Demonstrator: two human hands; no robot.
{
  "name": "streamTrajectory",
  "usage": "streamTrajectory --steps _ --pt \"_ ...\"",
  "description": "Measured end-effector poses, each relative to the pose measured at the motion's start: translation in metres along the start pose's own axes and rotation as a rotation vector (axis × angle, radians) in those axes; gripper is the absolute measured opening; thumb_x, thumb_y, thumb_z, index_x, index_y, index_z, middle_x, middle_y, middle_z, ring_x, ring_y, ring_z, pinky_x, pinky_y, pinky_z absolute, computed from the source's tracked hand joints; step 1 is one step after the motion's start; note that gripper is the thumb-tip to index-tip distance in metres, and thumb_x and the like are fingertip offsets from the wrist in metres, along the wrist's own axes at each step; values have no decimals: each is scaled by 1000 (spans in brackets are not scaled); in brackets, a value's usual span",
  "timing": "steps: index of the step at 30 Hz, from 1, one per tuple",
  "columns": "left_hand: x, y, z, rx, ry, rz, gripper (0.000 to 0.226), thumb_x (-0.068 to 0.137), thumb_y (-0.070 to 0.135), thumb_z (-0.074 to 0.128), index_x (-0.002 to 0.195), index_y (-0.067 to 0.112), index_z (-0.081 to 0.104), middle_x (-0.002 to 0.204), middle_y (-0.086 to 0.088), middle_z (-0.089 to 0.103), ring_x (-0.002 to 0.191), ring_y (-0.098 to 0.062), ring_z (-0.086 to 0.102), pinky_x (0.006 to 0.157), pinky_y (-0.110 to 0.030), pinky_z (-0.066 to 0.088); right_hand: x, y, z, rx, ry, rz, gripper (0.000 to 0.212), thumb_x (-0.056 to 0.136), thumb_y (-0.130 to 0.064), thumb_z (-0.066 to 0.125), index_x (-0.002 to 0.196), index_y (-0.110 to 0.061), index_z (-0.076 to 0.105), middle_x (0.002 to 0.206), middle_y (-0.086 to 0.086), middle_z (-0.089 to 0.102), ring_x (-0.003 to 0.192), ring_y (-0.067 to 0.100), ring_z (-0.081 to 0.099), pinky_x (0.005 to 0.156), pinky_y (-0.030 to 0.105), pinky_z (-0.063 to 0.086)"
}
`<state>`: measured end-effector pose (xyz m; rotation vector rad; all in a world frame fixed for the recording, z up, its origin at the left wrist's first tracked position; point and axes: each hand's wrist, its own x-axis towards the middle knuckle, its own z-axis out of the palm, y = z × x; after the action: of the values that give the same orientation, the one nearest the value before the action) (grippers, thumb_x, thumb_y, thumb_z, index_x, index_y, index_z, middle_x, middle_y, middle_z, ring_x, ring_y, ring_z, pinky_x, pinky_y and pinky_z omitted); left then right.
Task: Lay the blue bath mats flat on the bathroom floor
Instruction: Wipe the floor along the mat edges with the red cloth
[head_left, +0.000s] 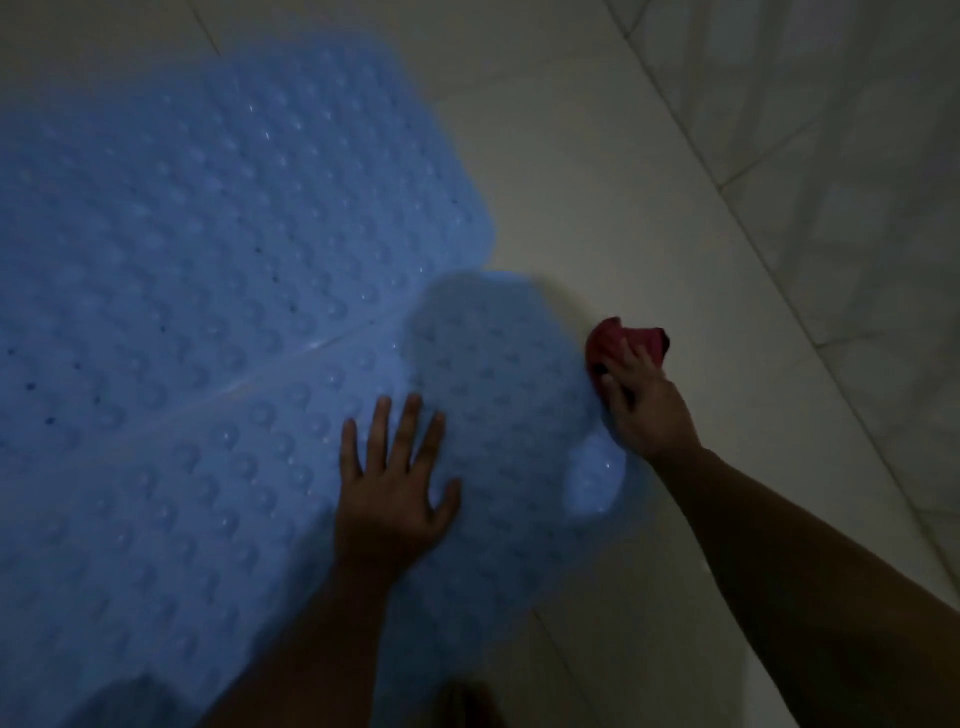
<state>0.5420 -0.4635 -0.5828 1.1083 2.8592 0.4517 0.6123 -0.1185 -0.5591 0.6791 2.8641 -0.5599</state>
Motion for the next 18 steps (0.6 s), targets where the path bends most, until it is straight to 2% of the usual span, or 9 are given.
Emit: streamTrajectory --steps 3,7,11,13,16,18 --pt "0 0 1 13 42 7 70 96 52 54 154 14 43 164 -15 29 153 -42 21 115 -68 24 -43 16 1 25 -30 127 52 100 -43 37 143 -21 55 163 8 30 153 30 19 114 49 36" --pt "3 -2 4 13 21 15 70 98 56 47 156 17 39 166 -14 25 155 -41 16 118 -67 18 -106 20 -2 35 -65 237 57 101 -49 34 150 -23 44 165 6 24 151 31 24 113 53 39" --pt "-5 -3 10 -11 -35 -11 73 98 60 40 159 21 33 169 -10 18 157 -38 8 120 -66 11 -173 12 28 67 -81 399 65 98 -69 29 153 -33 31 164 4 25 150 33 27 110 60 41" --pt "-5 -4 10 14 -77 -25 77 96 65 39 159 23 31 170 -9 16 157 -37 6 120 -66 10 -189 -9 44 71 -44 476 79 94 -75 31 156 -26 25 166 8 20 153 30 17 116 60 32" --pt "-4 -4 8 27 -146 -66 84 93 74 31 161 25 25 171 -7 10 157 -35 2 120 -66 7 -204 -44 56 39 -71 467 98 89 -80 29 159 -12 14 168 15 5 155 31 -2 121 62 16" --pt "1 -4 3 -51 -168 -56 84 93 75 27 161 26 25 171 -7 9 158 -35 1 121 -65 4 -221 -57 65 10 -101 430 100 89 -78 32 158 -9 13 167 19 3 154 34 -2 121 64 15"
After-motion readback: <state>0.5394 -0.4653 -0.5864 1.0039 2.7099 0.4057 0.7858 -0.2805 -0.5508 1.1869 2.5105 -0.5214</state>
